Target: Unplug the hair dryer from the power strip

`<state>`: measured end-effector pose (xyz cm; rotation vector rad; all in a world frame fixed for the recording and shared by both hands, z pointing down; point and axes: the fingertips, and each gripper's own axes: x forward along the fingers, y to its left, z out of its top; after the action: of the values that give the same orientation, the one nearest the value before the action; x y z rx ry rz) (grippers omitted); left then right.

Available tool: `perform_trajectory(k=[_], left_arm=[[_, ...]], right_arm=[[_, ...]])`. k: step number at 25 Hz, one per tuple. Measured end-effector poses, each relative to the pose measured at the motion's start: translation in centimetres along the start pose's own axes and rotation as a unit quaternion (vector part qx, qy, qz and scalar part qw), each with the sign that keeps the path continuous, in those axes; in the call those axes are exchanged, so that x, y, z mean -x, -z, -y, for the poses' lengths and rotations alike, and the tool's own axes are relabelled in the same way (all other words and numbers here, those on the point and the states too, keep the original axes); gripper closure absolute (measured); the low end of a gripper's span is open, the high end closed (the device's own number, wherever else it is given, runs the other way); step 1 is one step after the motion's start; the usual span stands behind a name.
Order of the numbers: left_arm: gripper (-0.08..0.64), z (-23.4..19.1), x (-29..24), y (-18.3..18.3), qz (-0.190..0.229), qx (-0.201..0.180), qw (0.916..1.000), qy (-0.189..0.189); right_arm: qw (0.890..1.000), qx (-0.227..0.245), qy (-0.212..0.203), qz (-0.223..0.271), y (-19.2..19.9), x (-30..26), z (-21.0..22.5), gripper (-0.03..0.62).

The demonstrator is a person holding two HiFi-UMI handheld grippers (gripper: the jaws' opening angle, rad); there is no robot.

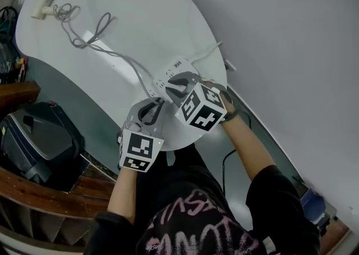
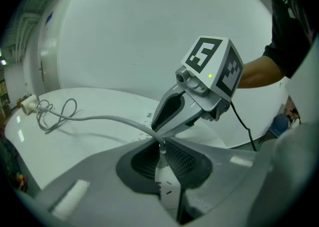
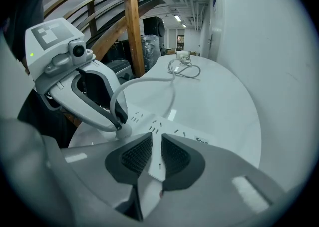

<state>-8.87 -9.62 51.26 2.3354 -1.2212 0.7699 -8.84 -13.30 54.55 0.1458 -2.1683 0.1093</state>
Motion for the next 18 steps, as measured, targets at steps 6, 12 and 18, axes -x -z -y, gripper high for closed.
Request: perform_trajectory(k=[6, 12, 18], left_arm=[[0.514, -0.16, 0.19, -0.05, -0.001, 0.020, 0.9998, -0.003], [0.514, 0.34, 0.20, 0.04, -0.018, -0.016, 0.9997, -0.002], [0.515, 0.02, 0.15, 0.12, -0.022, -0.009, 0.9997, -0.006]], right_arm=[[1.000, 0.001, 0.005, 0.003, -0.07, 0.20, -0.16, 0.506], [1.000, 0.001, 0.009, 0.007, -0.10, 0.12, -0.14, 0.506], [1.000, 0.002, 0.013, 0.007, -0.13, 0.01, -0.11, 0.505]])
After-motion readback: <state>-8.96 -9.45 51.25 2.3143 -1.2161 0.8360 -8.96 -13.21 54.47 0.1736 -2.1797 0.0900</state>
